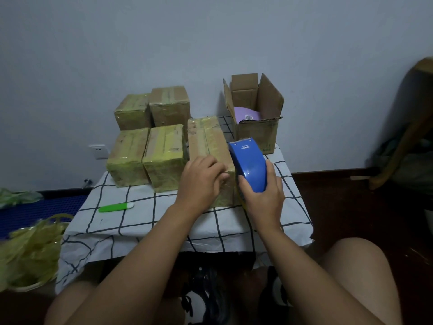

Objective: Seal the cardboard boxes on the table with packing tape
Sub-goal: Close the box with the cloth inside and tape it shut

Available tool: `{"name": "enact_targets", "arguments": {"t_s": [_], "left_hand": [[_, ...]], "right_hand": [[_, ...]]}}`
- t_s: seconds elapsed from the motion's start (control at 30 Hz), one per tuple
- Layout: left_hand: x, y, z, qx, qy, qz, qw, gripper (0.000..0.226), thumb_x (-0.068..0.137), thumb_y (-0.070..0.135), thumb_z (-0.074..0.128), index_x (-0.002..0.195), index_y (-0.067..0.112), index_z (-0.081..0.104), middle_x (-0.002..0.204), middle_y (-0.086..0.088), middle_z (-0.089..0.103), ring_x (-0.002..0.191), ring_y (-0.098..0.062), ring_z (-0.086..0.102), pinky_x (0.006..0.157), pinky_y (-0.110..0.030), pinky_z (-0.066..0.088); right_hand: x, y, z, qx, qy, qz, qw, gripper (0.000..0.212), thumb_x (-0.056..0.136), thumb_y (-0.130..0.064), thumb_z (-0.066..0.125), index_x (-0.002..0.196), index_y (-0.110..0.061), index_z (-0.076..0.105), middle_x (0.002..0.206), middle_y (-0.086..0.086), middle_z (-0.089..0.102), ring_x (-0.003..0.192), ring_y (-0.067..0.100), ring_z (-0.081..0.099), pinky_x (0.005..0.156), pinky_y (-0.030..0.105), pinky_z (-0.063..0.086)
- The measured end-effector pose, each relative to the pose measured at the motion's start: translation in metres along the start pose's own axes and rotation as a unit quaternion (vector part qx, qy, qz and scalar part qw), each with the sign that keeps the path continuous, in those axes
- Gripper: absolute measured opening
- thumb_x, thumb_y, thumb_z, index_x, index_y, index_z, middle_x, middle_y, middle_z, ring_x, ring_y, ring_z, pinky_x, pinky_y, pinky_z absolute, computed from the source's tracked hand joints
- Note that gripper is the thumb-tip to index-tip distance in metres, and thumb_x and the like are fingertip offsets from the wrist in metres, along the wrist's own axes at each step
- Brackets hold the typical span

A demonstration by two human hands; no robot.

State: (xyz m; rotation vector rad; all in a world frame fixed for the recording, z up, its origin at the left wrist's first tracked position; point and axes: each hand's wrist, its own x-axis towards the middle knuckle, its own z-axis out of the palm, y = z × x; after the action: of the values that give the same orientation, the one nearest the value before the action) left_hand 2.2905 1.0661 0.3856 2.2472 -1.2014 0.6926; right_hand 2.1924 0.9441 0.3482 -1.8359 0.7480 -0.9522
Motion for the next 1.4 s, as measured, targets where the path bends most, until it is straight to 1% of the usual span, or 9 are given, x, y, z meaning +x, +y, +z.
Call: {"name": "enact_targets", "arguments": {"t_s": [0.13, 0.33, 0.57, 0.7, 0.8, 1.0, 1.2, 1.3, 1.4], "left_hand": [[0.0, 0.004, 0.002, -0.002, 0.019, -0.011, 1.0, 0.021, 0.089, 0.028, 0.051, 0.08, 0.013, 0.062, 0.076, 0.001, 0.053, 0.075, -0.024, 0.05, 0.064, -0.032, 0.034], [-0.019, 0.012, -0.026, 0.027, 0.029, 0.03, 0.999, 0.018, 0.091, 0.024, 0.051, 0.082, 0.012, 0.061, 0.08, 0.0, 0.053, 0.077, -0.021, 0.046, 0.066, -0.027, 0.02], [-0.029, 0.022, -0.038, 0.045, -0.05, 0.046, 0.997, 0.028, 0.091, 0.045, 0.053, 0.1, 0.022, 0.066, 0.1, 0.002, 0.057, 0.087, -0.018, 0.05, 0.071, -0.031, 0.038], [-0.021, 0.03, -0.024, 0.064, -0.018, 0.086, 0.994, 0.024, 0.092, 0.033, 0.051, 0.081, 0.014, 0.062, 0.081, -0.001, 0.056, 0.074, -0.023, 0.045, 0.061, -0.036, 0.041], [-0.022, 0.041, -0.022, 0.084, -0.005, 0.089, 0.992, 0.022, 0.092, 0.031, 0.052, 0.081, 0.015, 0.063, 0.076, 0.001, 0.055, 0.071, -0.022, 0.046, 0.061, -0.033, 0.036], [-0.028, 0.037, -0.041, 0.041, -0.065, 0.052, 0.996, 0.04, 0.092, 0.044, 0.045, 0.109, 0.018, 0.07, 0.106, 0.003, 0.067, 0.096, -0.019, 0.059, 0.081, -0.035, 0.048], [-0.035, 0.028, -0.039, 0.036, -0.022, 0.061, 0.997, 0.026, 0.091, 0.029, 0.054, 0.092, 0.014, 0.075, 0.09, 0.004, 0.069, 0.077, -0.02, 0.062, 0.064, -0.027, 0.04], [-0.027, 0.031, -0.046, 0.03, -0.069, 0.058, 0.996, 0.03, 0.093, 0.037, 0.053, 0.1, 0.019, 0.076, 0.098, 0.008, 0.07, 0.087, -0.017, 0.062, 0.072, -0.027, 0.038], [-0.008, 0.026, -0.06, -0.066, -0.158, -0.025, 0.985, 0.038, 0.096, 0.049, 0.049, 0.118, 0.025, 0.069, 0.117, 0.01, 0.065, 0.107, -0.009, 0.053, 0.091, -0.033, 0.041]], "right_hand": [[0.001, 0.001, -0.001, 0.004, 0.0, 0.004, 1.0, 0.08, 0.081, -0.043, 0.076, 0.15, -0.03, 0.039, 0.113, 0.002, 0.052, 0.098, 0.017, 0.052, 0.079, 0.031, 0.045], [0.002, 0.001, -0.005, 0.016, -0.005, 0.011, 1.0, 0.077, 0.082, -0.04, 0.077, 0.149, -0.032, 0.04, 0.113, 0.0, 0.051, 0.098, 0.014, 0.05, 0.079, 0.028, 0.04], [0.002, -0.003, -0.005, 0.011, -0.002, 0.009, 1.0, 0.073, 0.084, -0.04, 0.076, 0.148, -0.031, 0.042, 0.11, -0.001, 0.048, 0.094, 0.012, 0.044, 0.081, 0.027, 0.036], [0.002, -0.004, -0.007, 0.006, -0.01, 0.007, 1.0, 0.075, 0.084, -0.041, 0.075, 0.149, -0.03, 0.04, 0.109, -0.002, 0.047, 0.095, 0.013, 0.045, 0.081, 0.028, 0.037], [0.003, -0.004, -0.008, 0.017, -0.015, 0.016, 1.0, 0.076, 0.084, -0.042, 0.075, 0.15, -0.031, 0.039, 0.109, -0.002, 0.047, 0.096, 0.013, 0.046, 0.082, 0.028, 0.038], [0.006, -0.003, -0.013, 0.033, -0.018, 0.018, 0.999, 0.073, 0.085, -0.042, 0.074, 0.149, -0.03, 0.04, 0.111, -0.007, 0.045, 0.1, 0.01, 0.045, 0.083, 0.027, 0.036], [0.01, -0.004, -0.013, 0.033, -0.031, 0.02, 0.999, 0.073, 0.086, -0.041, 0.074, 0.15, -0.028, 0.041, 0.114, -0.008, 0.044, 0.103, 0.009, 0.044, 0.086, 0.026, 0.037], [0.02, -0.003, -0.013, 0.037, -0.028, 0.018, 0.999, 0.073, 0.084, -0.045, 0.075, 0.148, -0.025, 0.044, 0.119, -0.006, 0.05, 0.113, 0.016, 0.05, 0.093, 0.034, 0.046], [0.031, 0.0, -0.017, 0.03, -0.019, 0.009, 0.999, 0.074, 0.084, -0.043, 0.075, 0.149, -0.025, 0.044, 0.121, -0.005, 0.05, 0.112, 0.013, 0.048, 0.092, 0.031, 0.043]]}}
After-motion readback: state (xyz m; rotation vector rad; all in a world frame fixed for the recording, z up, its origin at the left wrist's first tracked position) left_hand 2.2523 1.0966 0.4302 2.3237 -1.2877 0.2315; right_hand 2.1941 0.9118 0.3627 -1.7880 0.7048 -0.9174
